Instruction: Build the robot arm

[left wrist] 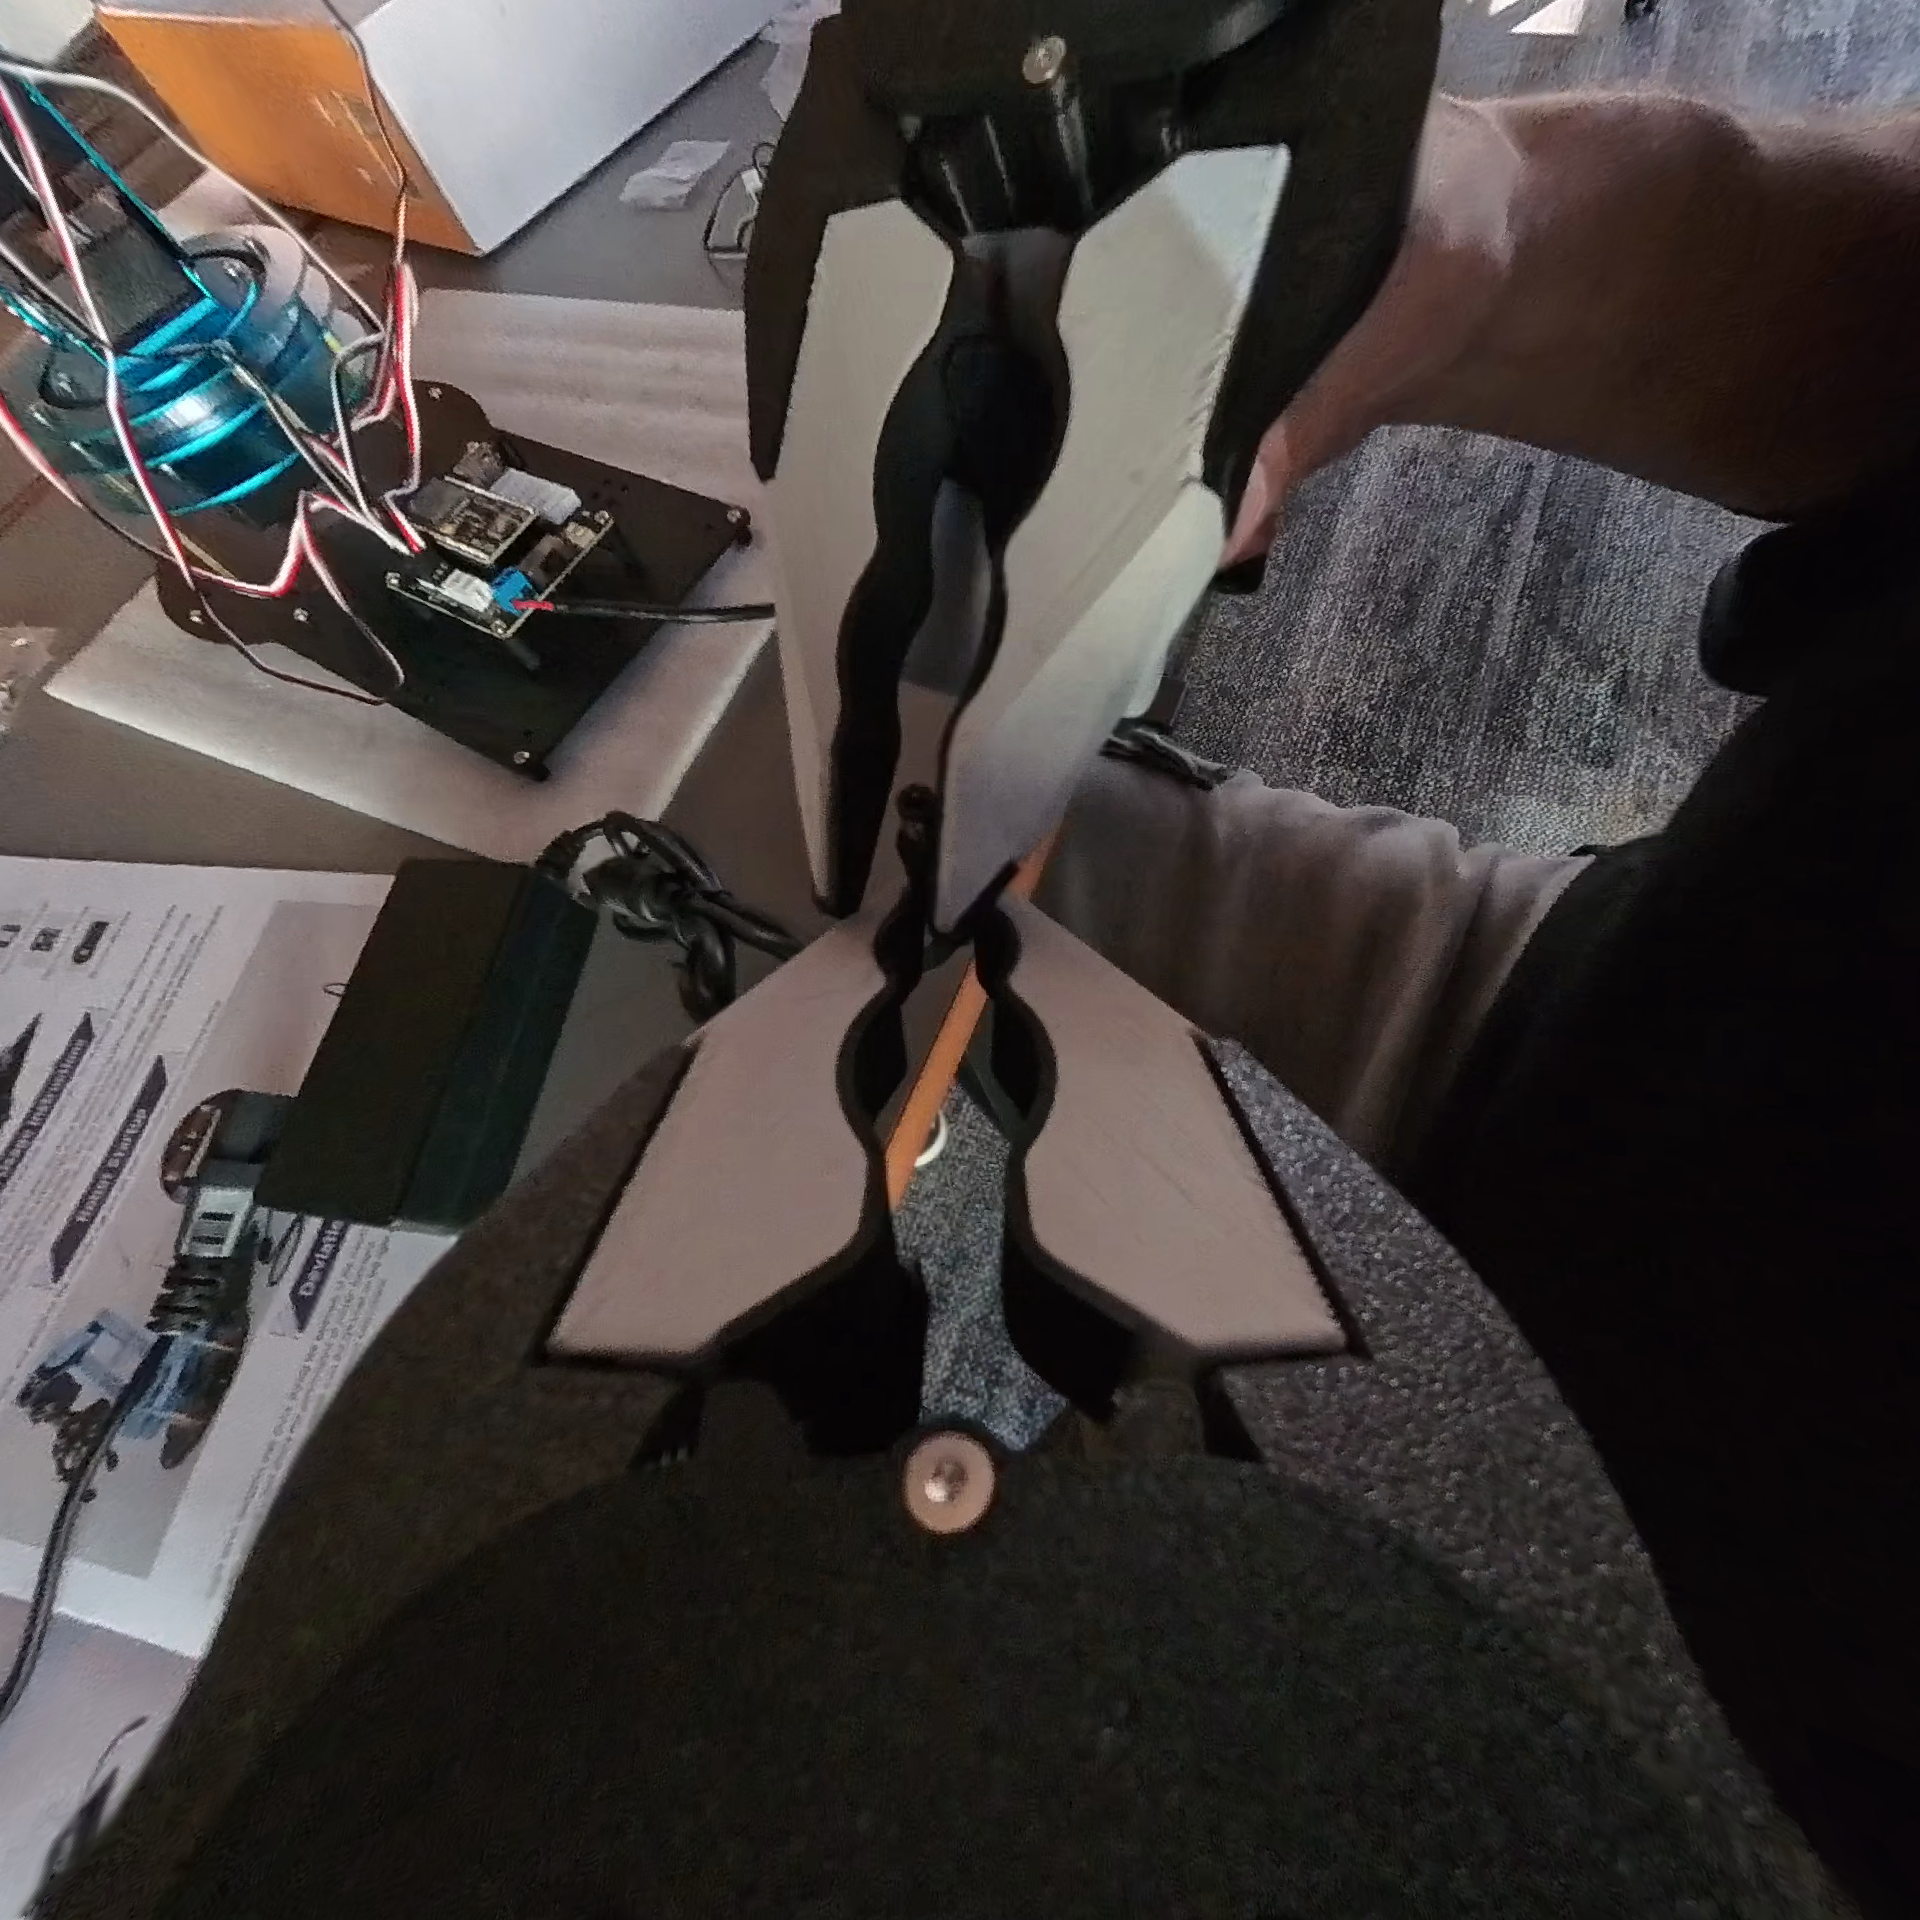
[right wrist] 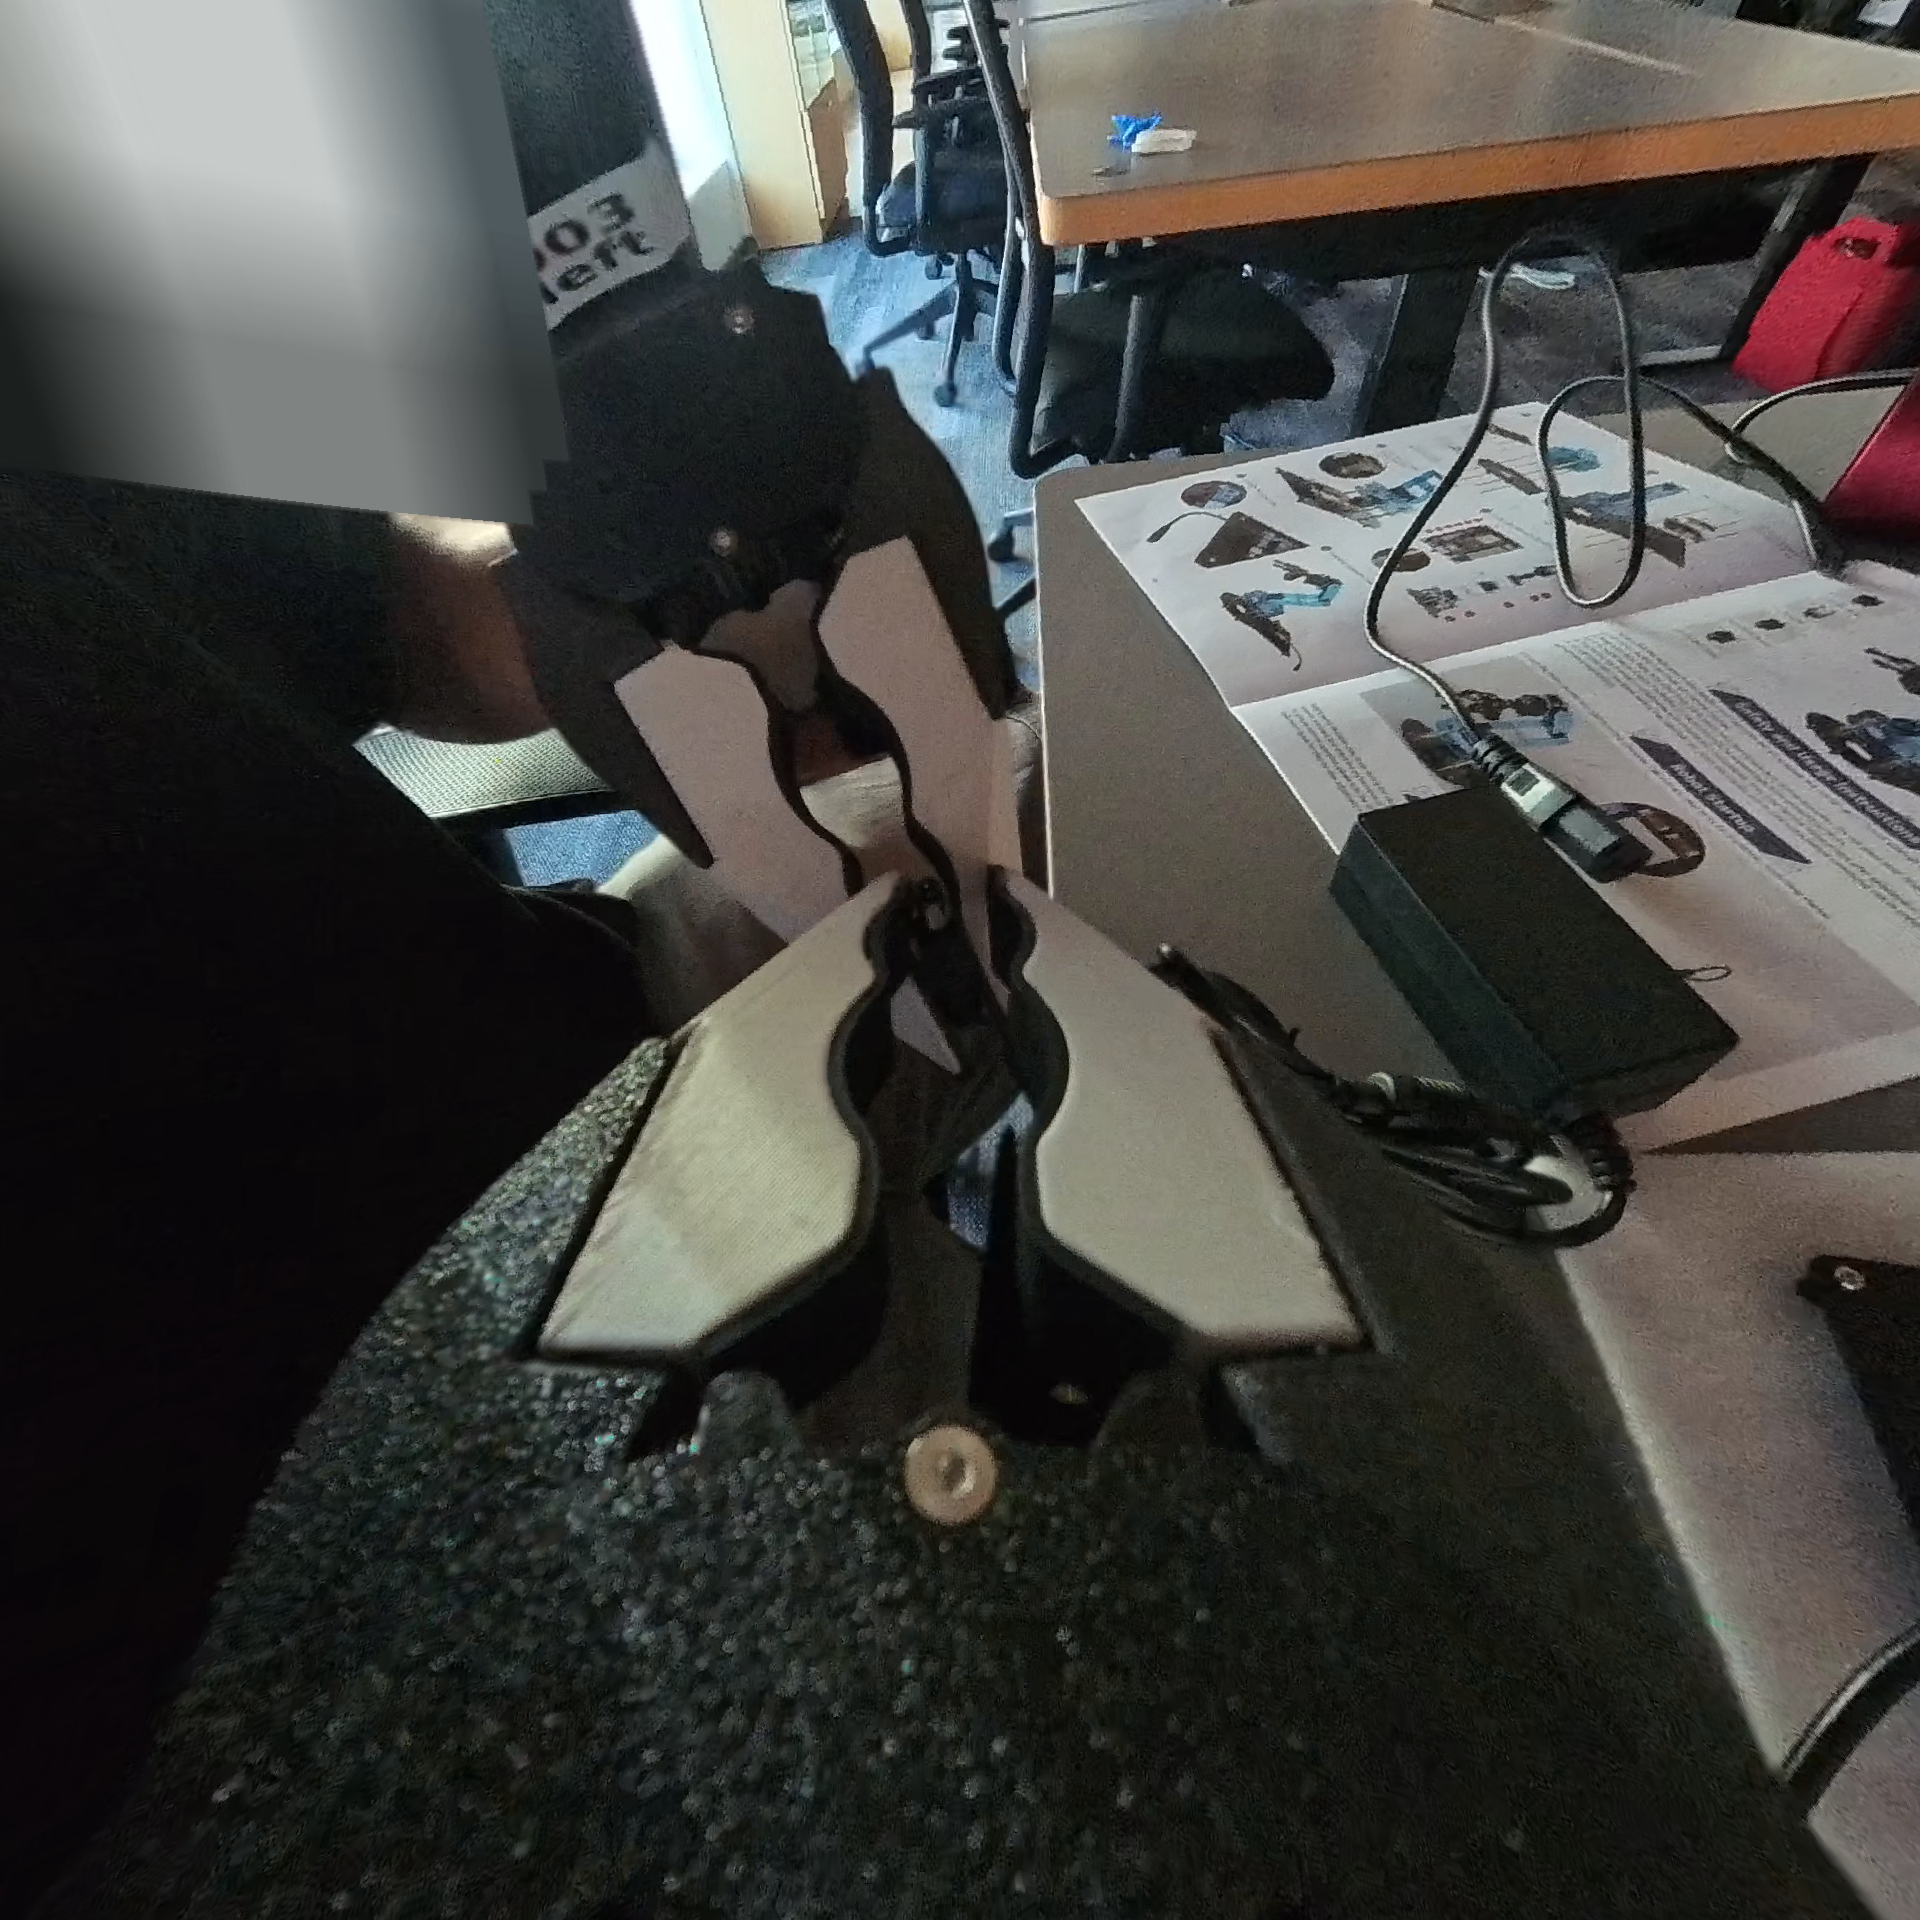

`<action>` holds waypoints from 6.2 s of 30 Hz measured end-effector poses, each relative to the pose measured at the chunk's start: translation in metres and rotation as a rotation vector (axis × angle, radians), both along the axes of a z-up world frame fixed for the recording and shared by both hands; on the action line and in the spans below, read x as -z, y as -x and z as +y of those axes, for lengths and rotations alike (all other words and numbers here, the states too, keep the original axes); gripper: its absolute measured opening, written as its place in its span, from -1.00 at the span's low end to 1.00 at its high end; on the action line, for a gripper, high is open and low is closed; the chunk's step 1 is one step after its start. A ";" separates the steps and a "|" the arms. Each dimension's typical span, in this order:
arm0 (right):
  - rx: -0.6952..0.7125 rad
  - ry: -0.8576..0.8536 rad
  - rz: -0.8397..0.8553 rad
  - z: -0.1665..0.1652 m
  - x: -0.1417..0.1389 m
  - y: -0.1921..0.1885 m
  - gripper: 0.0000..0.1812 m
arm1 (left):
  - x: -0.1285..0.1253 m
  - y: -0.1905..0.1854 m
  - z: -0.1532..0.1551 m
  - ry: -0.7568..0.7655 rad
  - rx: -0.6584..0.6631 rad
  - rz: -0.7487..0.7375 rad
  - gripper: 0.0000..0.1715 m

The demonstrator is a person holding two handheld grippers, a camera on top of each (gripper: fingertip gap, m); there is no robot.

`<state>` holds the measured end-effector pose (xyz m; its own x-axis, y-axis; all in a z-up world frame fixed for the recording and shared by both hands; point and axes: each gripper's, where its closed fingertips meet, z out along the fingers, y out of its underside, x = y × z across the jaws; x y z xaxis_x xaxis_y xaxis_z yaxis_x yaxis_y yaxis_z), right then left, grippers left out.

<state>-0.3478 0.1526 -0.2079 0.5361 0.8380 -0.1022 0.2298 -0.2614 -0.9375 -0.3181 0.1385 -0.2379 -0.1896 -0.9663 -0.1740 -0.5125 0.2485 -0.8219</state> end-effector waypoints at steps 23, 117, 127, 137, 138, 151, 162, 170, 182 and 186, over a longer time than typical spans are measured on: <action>0.627 0.170 -0.257 0.006 0.039 -0.224 -0.63 | -0.053 -0.022 0.009 0.224 0.004 -0.209 -0.93; 0.104 0.111 -0.529 -0.024 0.085 -0.210 -0.64 | -0.005 0.095 0.140 0.298 -0.239 0.050 -0.44; 0.079 0.065 -0.337 0.048 -0.001 -0.140 -0.40 | 0.015 0.084 0.228 0.096 -0.084 0.152 -0.46; -0.293 0.153 -0.559 0.140 0.074 -0.040 -0.12 | 0.074 0.017 0.223 0.028 0.137 0.359 -0.77; -0.321 0.182 -0.570 0.139 0.081 -0.038 -0.12 | 0.072 0.016 0.225 0.016 0.111 0.346 -0.87; -0.241 0.130 -0.399 0.154 0.067 -0.041 -0.43 | 0.028 0.059 0.199 -0.672 -0.029 0.116 -0.86; -0.222 0.147 -0.476 0.154 0.078 -0.038 -0.42 | 0.035 0.053 0.209 -0.804 -0.116 0.208 -0.87; -0.196 0.172 -0.516 0.155 0.089 -0.043 -0.42 | 0.054 0.053 0.206 -0.664 -0.098 0.263 -0.87; -0.158 -0.401 -0.735 0.162 0.061 -0.034 -0.42 | 0.017 0.085 0.164 0.819 0.088 0.500 -0.88; -0.101 -0.639 -0.892 0.172 0.054 -0.031 -0.42 | 0.021 0.089 0.163 0.946 0.094 0.662 -0.88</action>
<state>-0.3170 0.3243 -0.2621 0.1277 0.6426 0.7555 0.8844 0.2711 -0.3800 -0.4068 0.3019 -0.2591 -0.0508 -0.6344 0.7713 -0.9242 -0.2630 -0.2771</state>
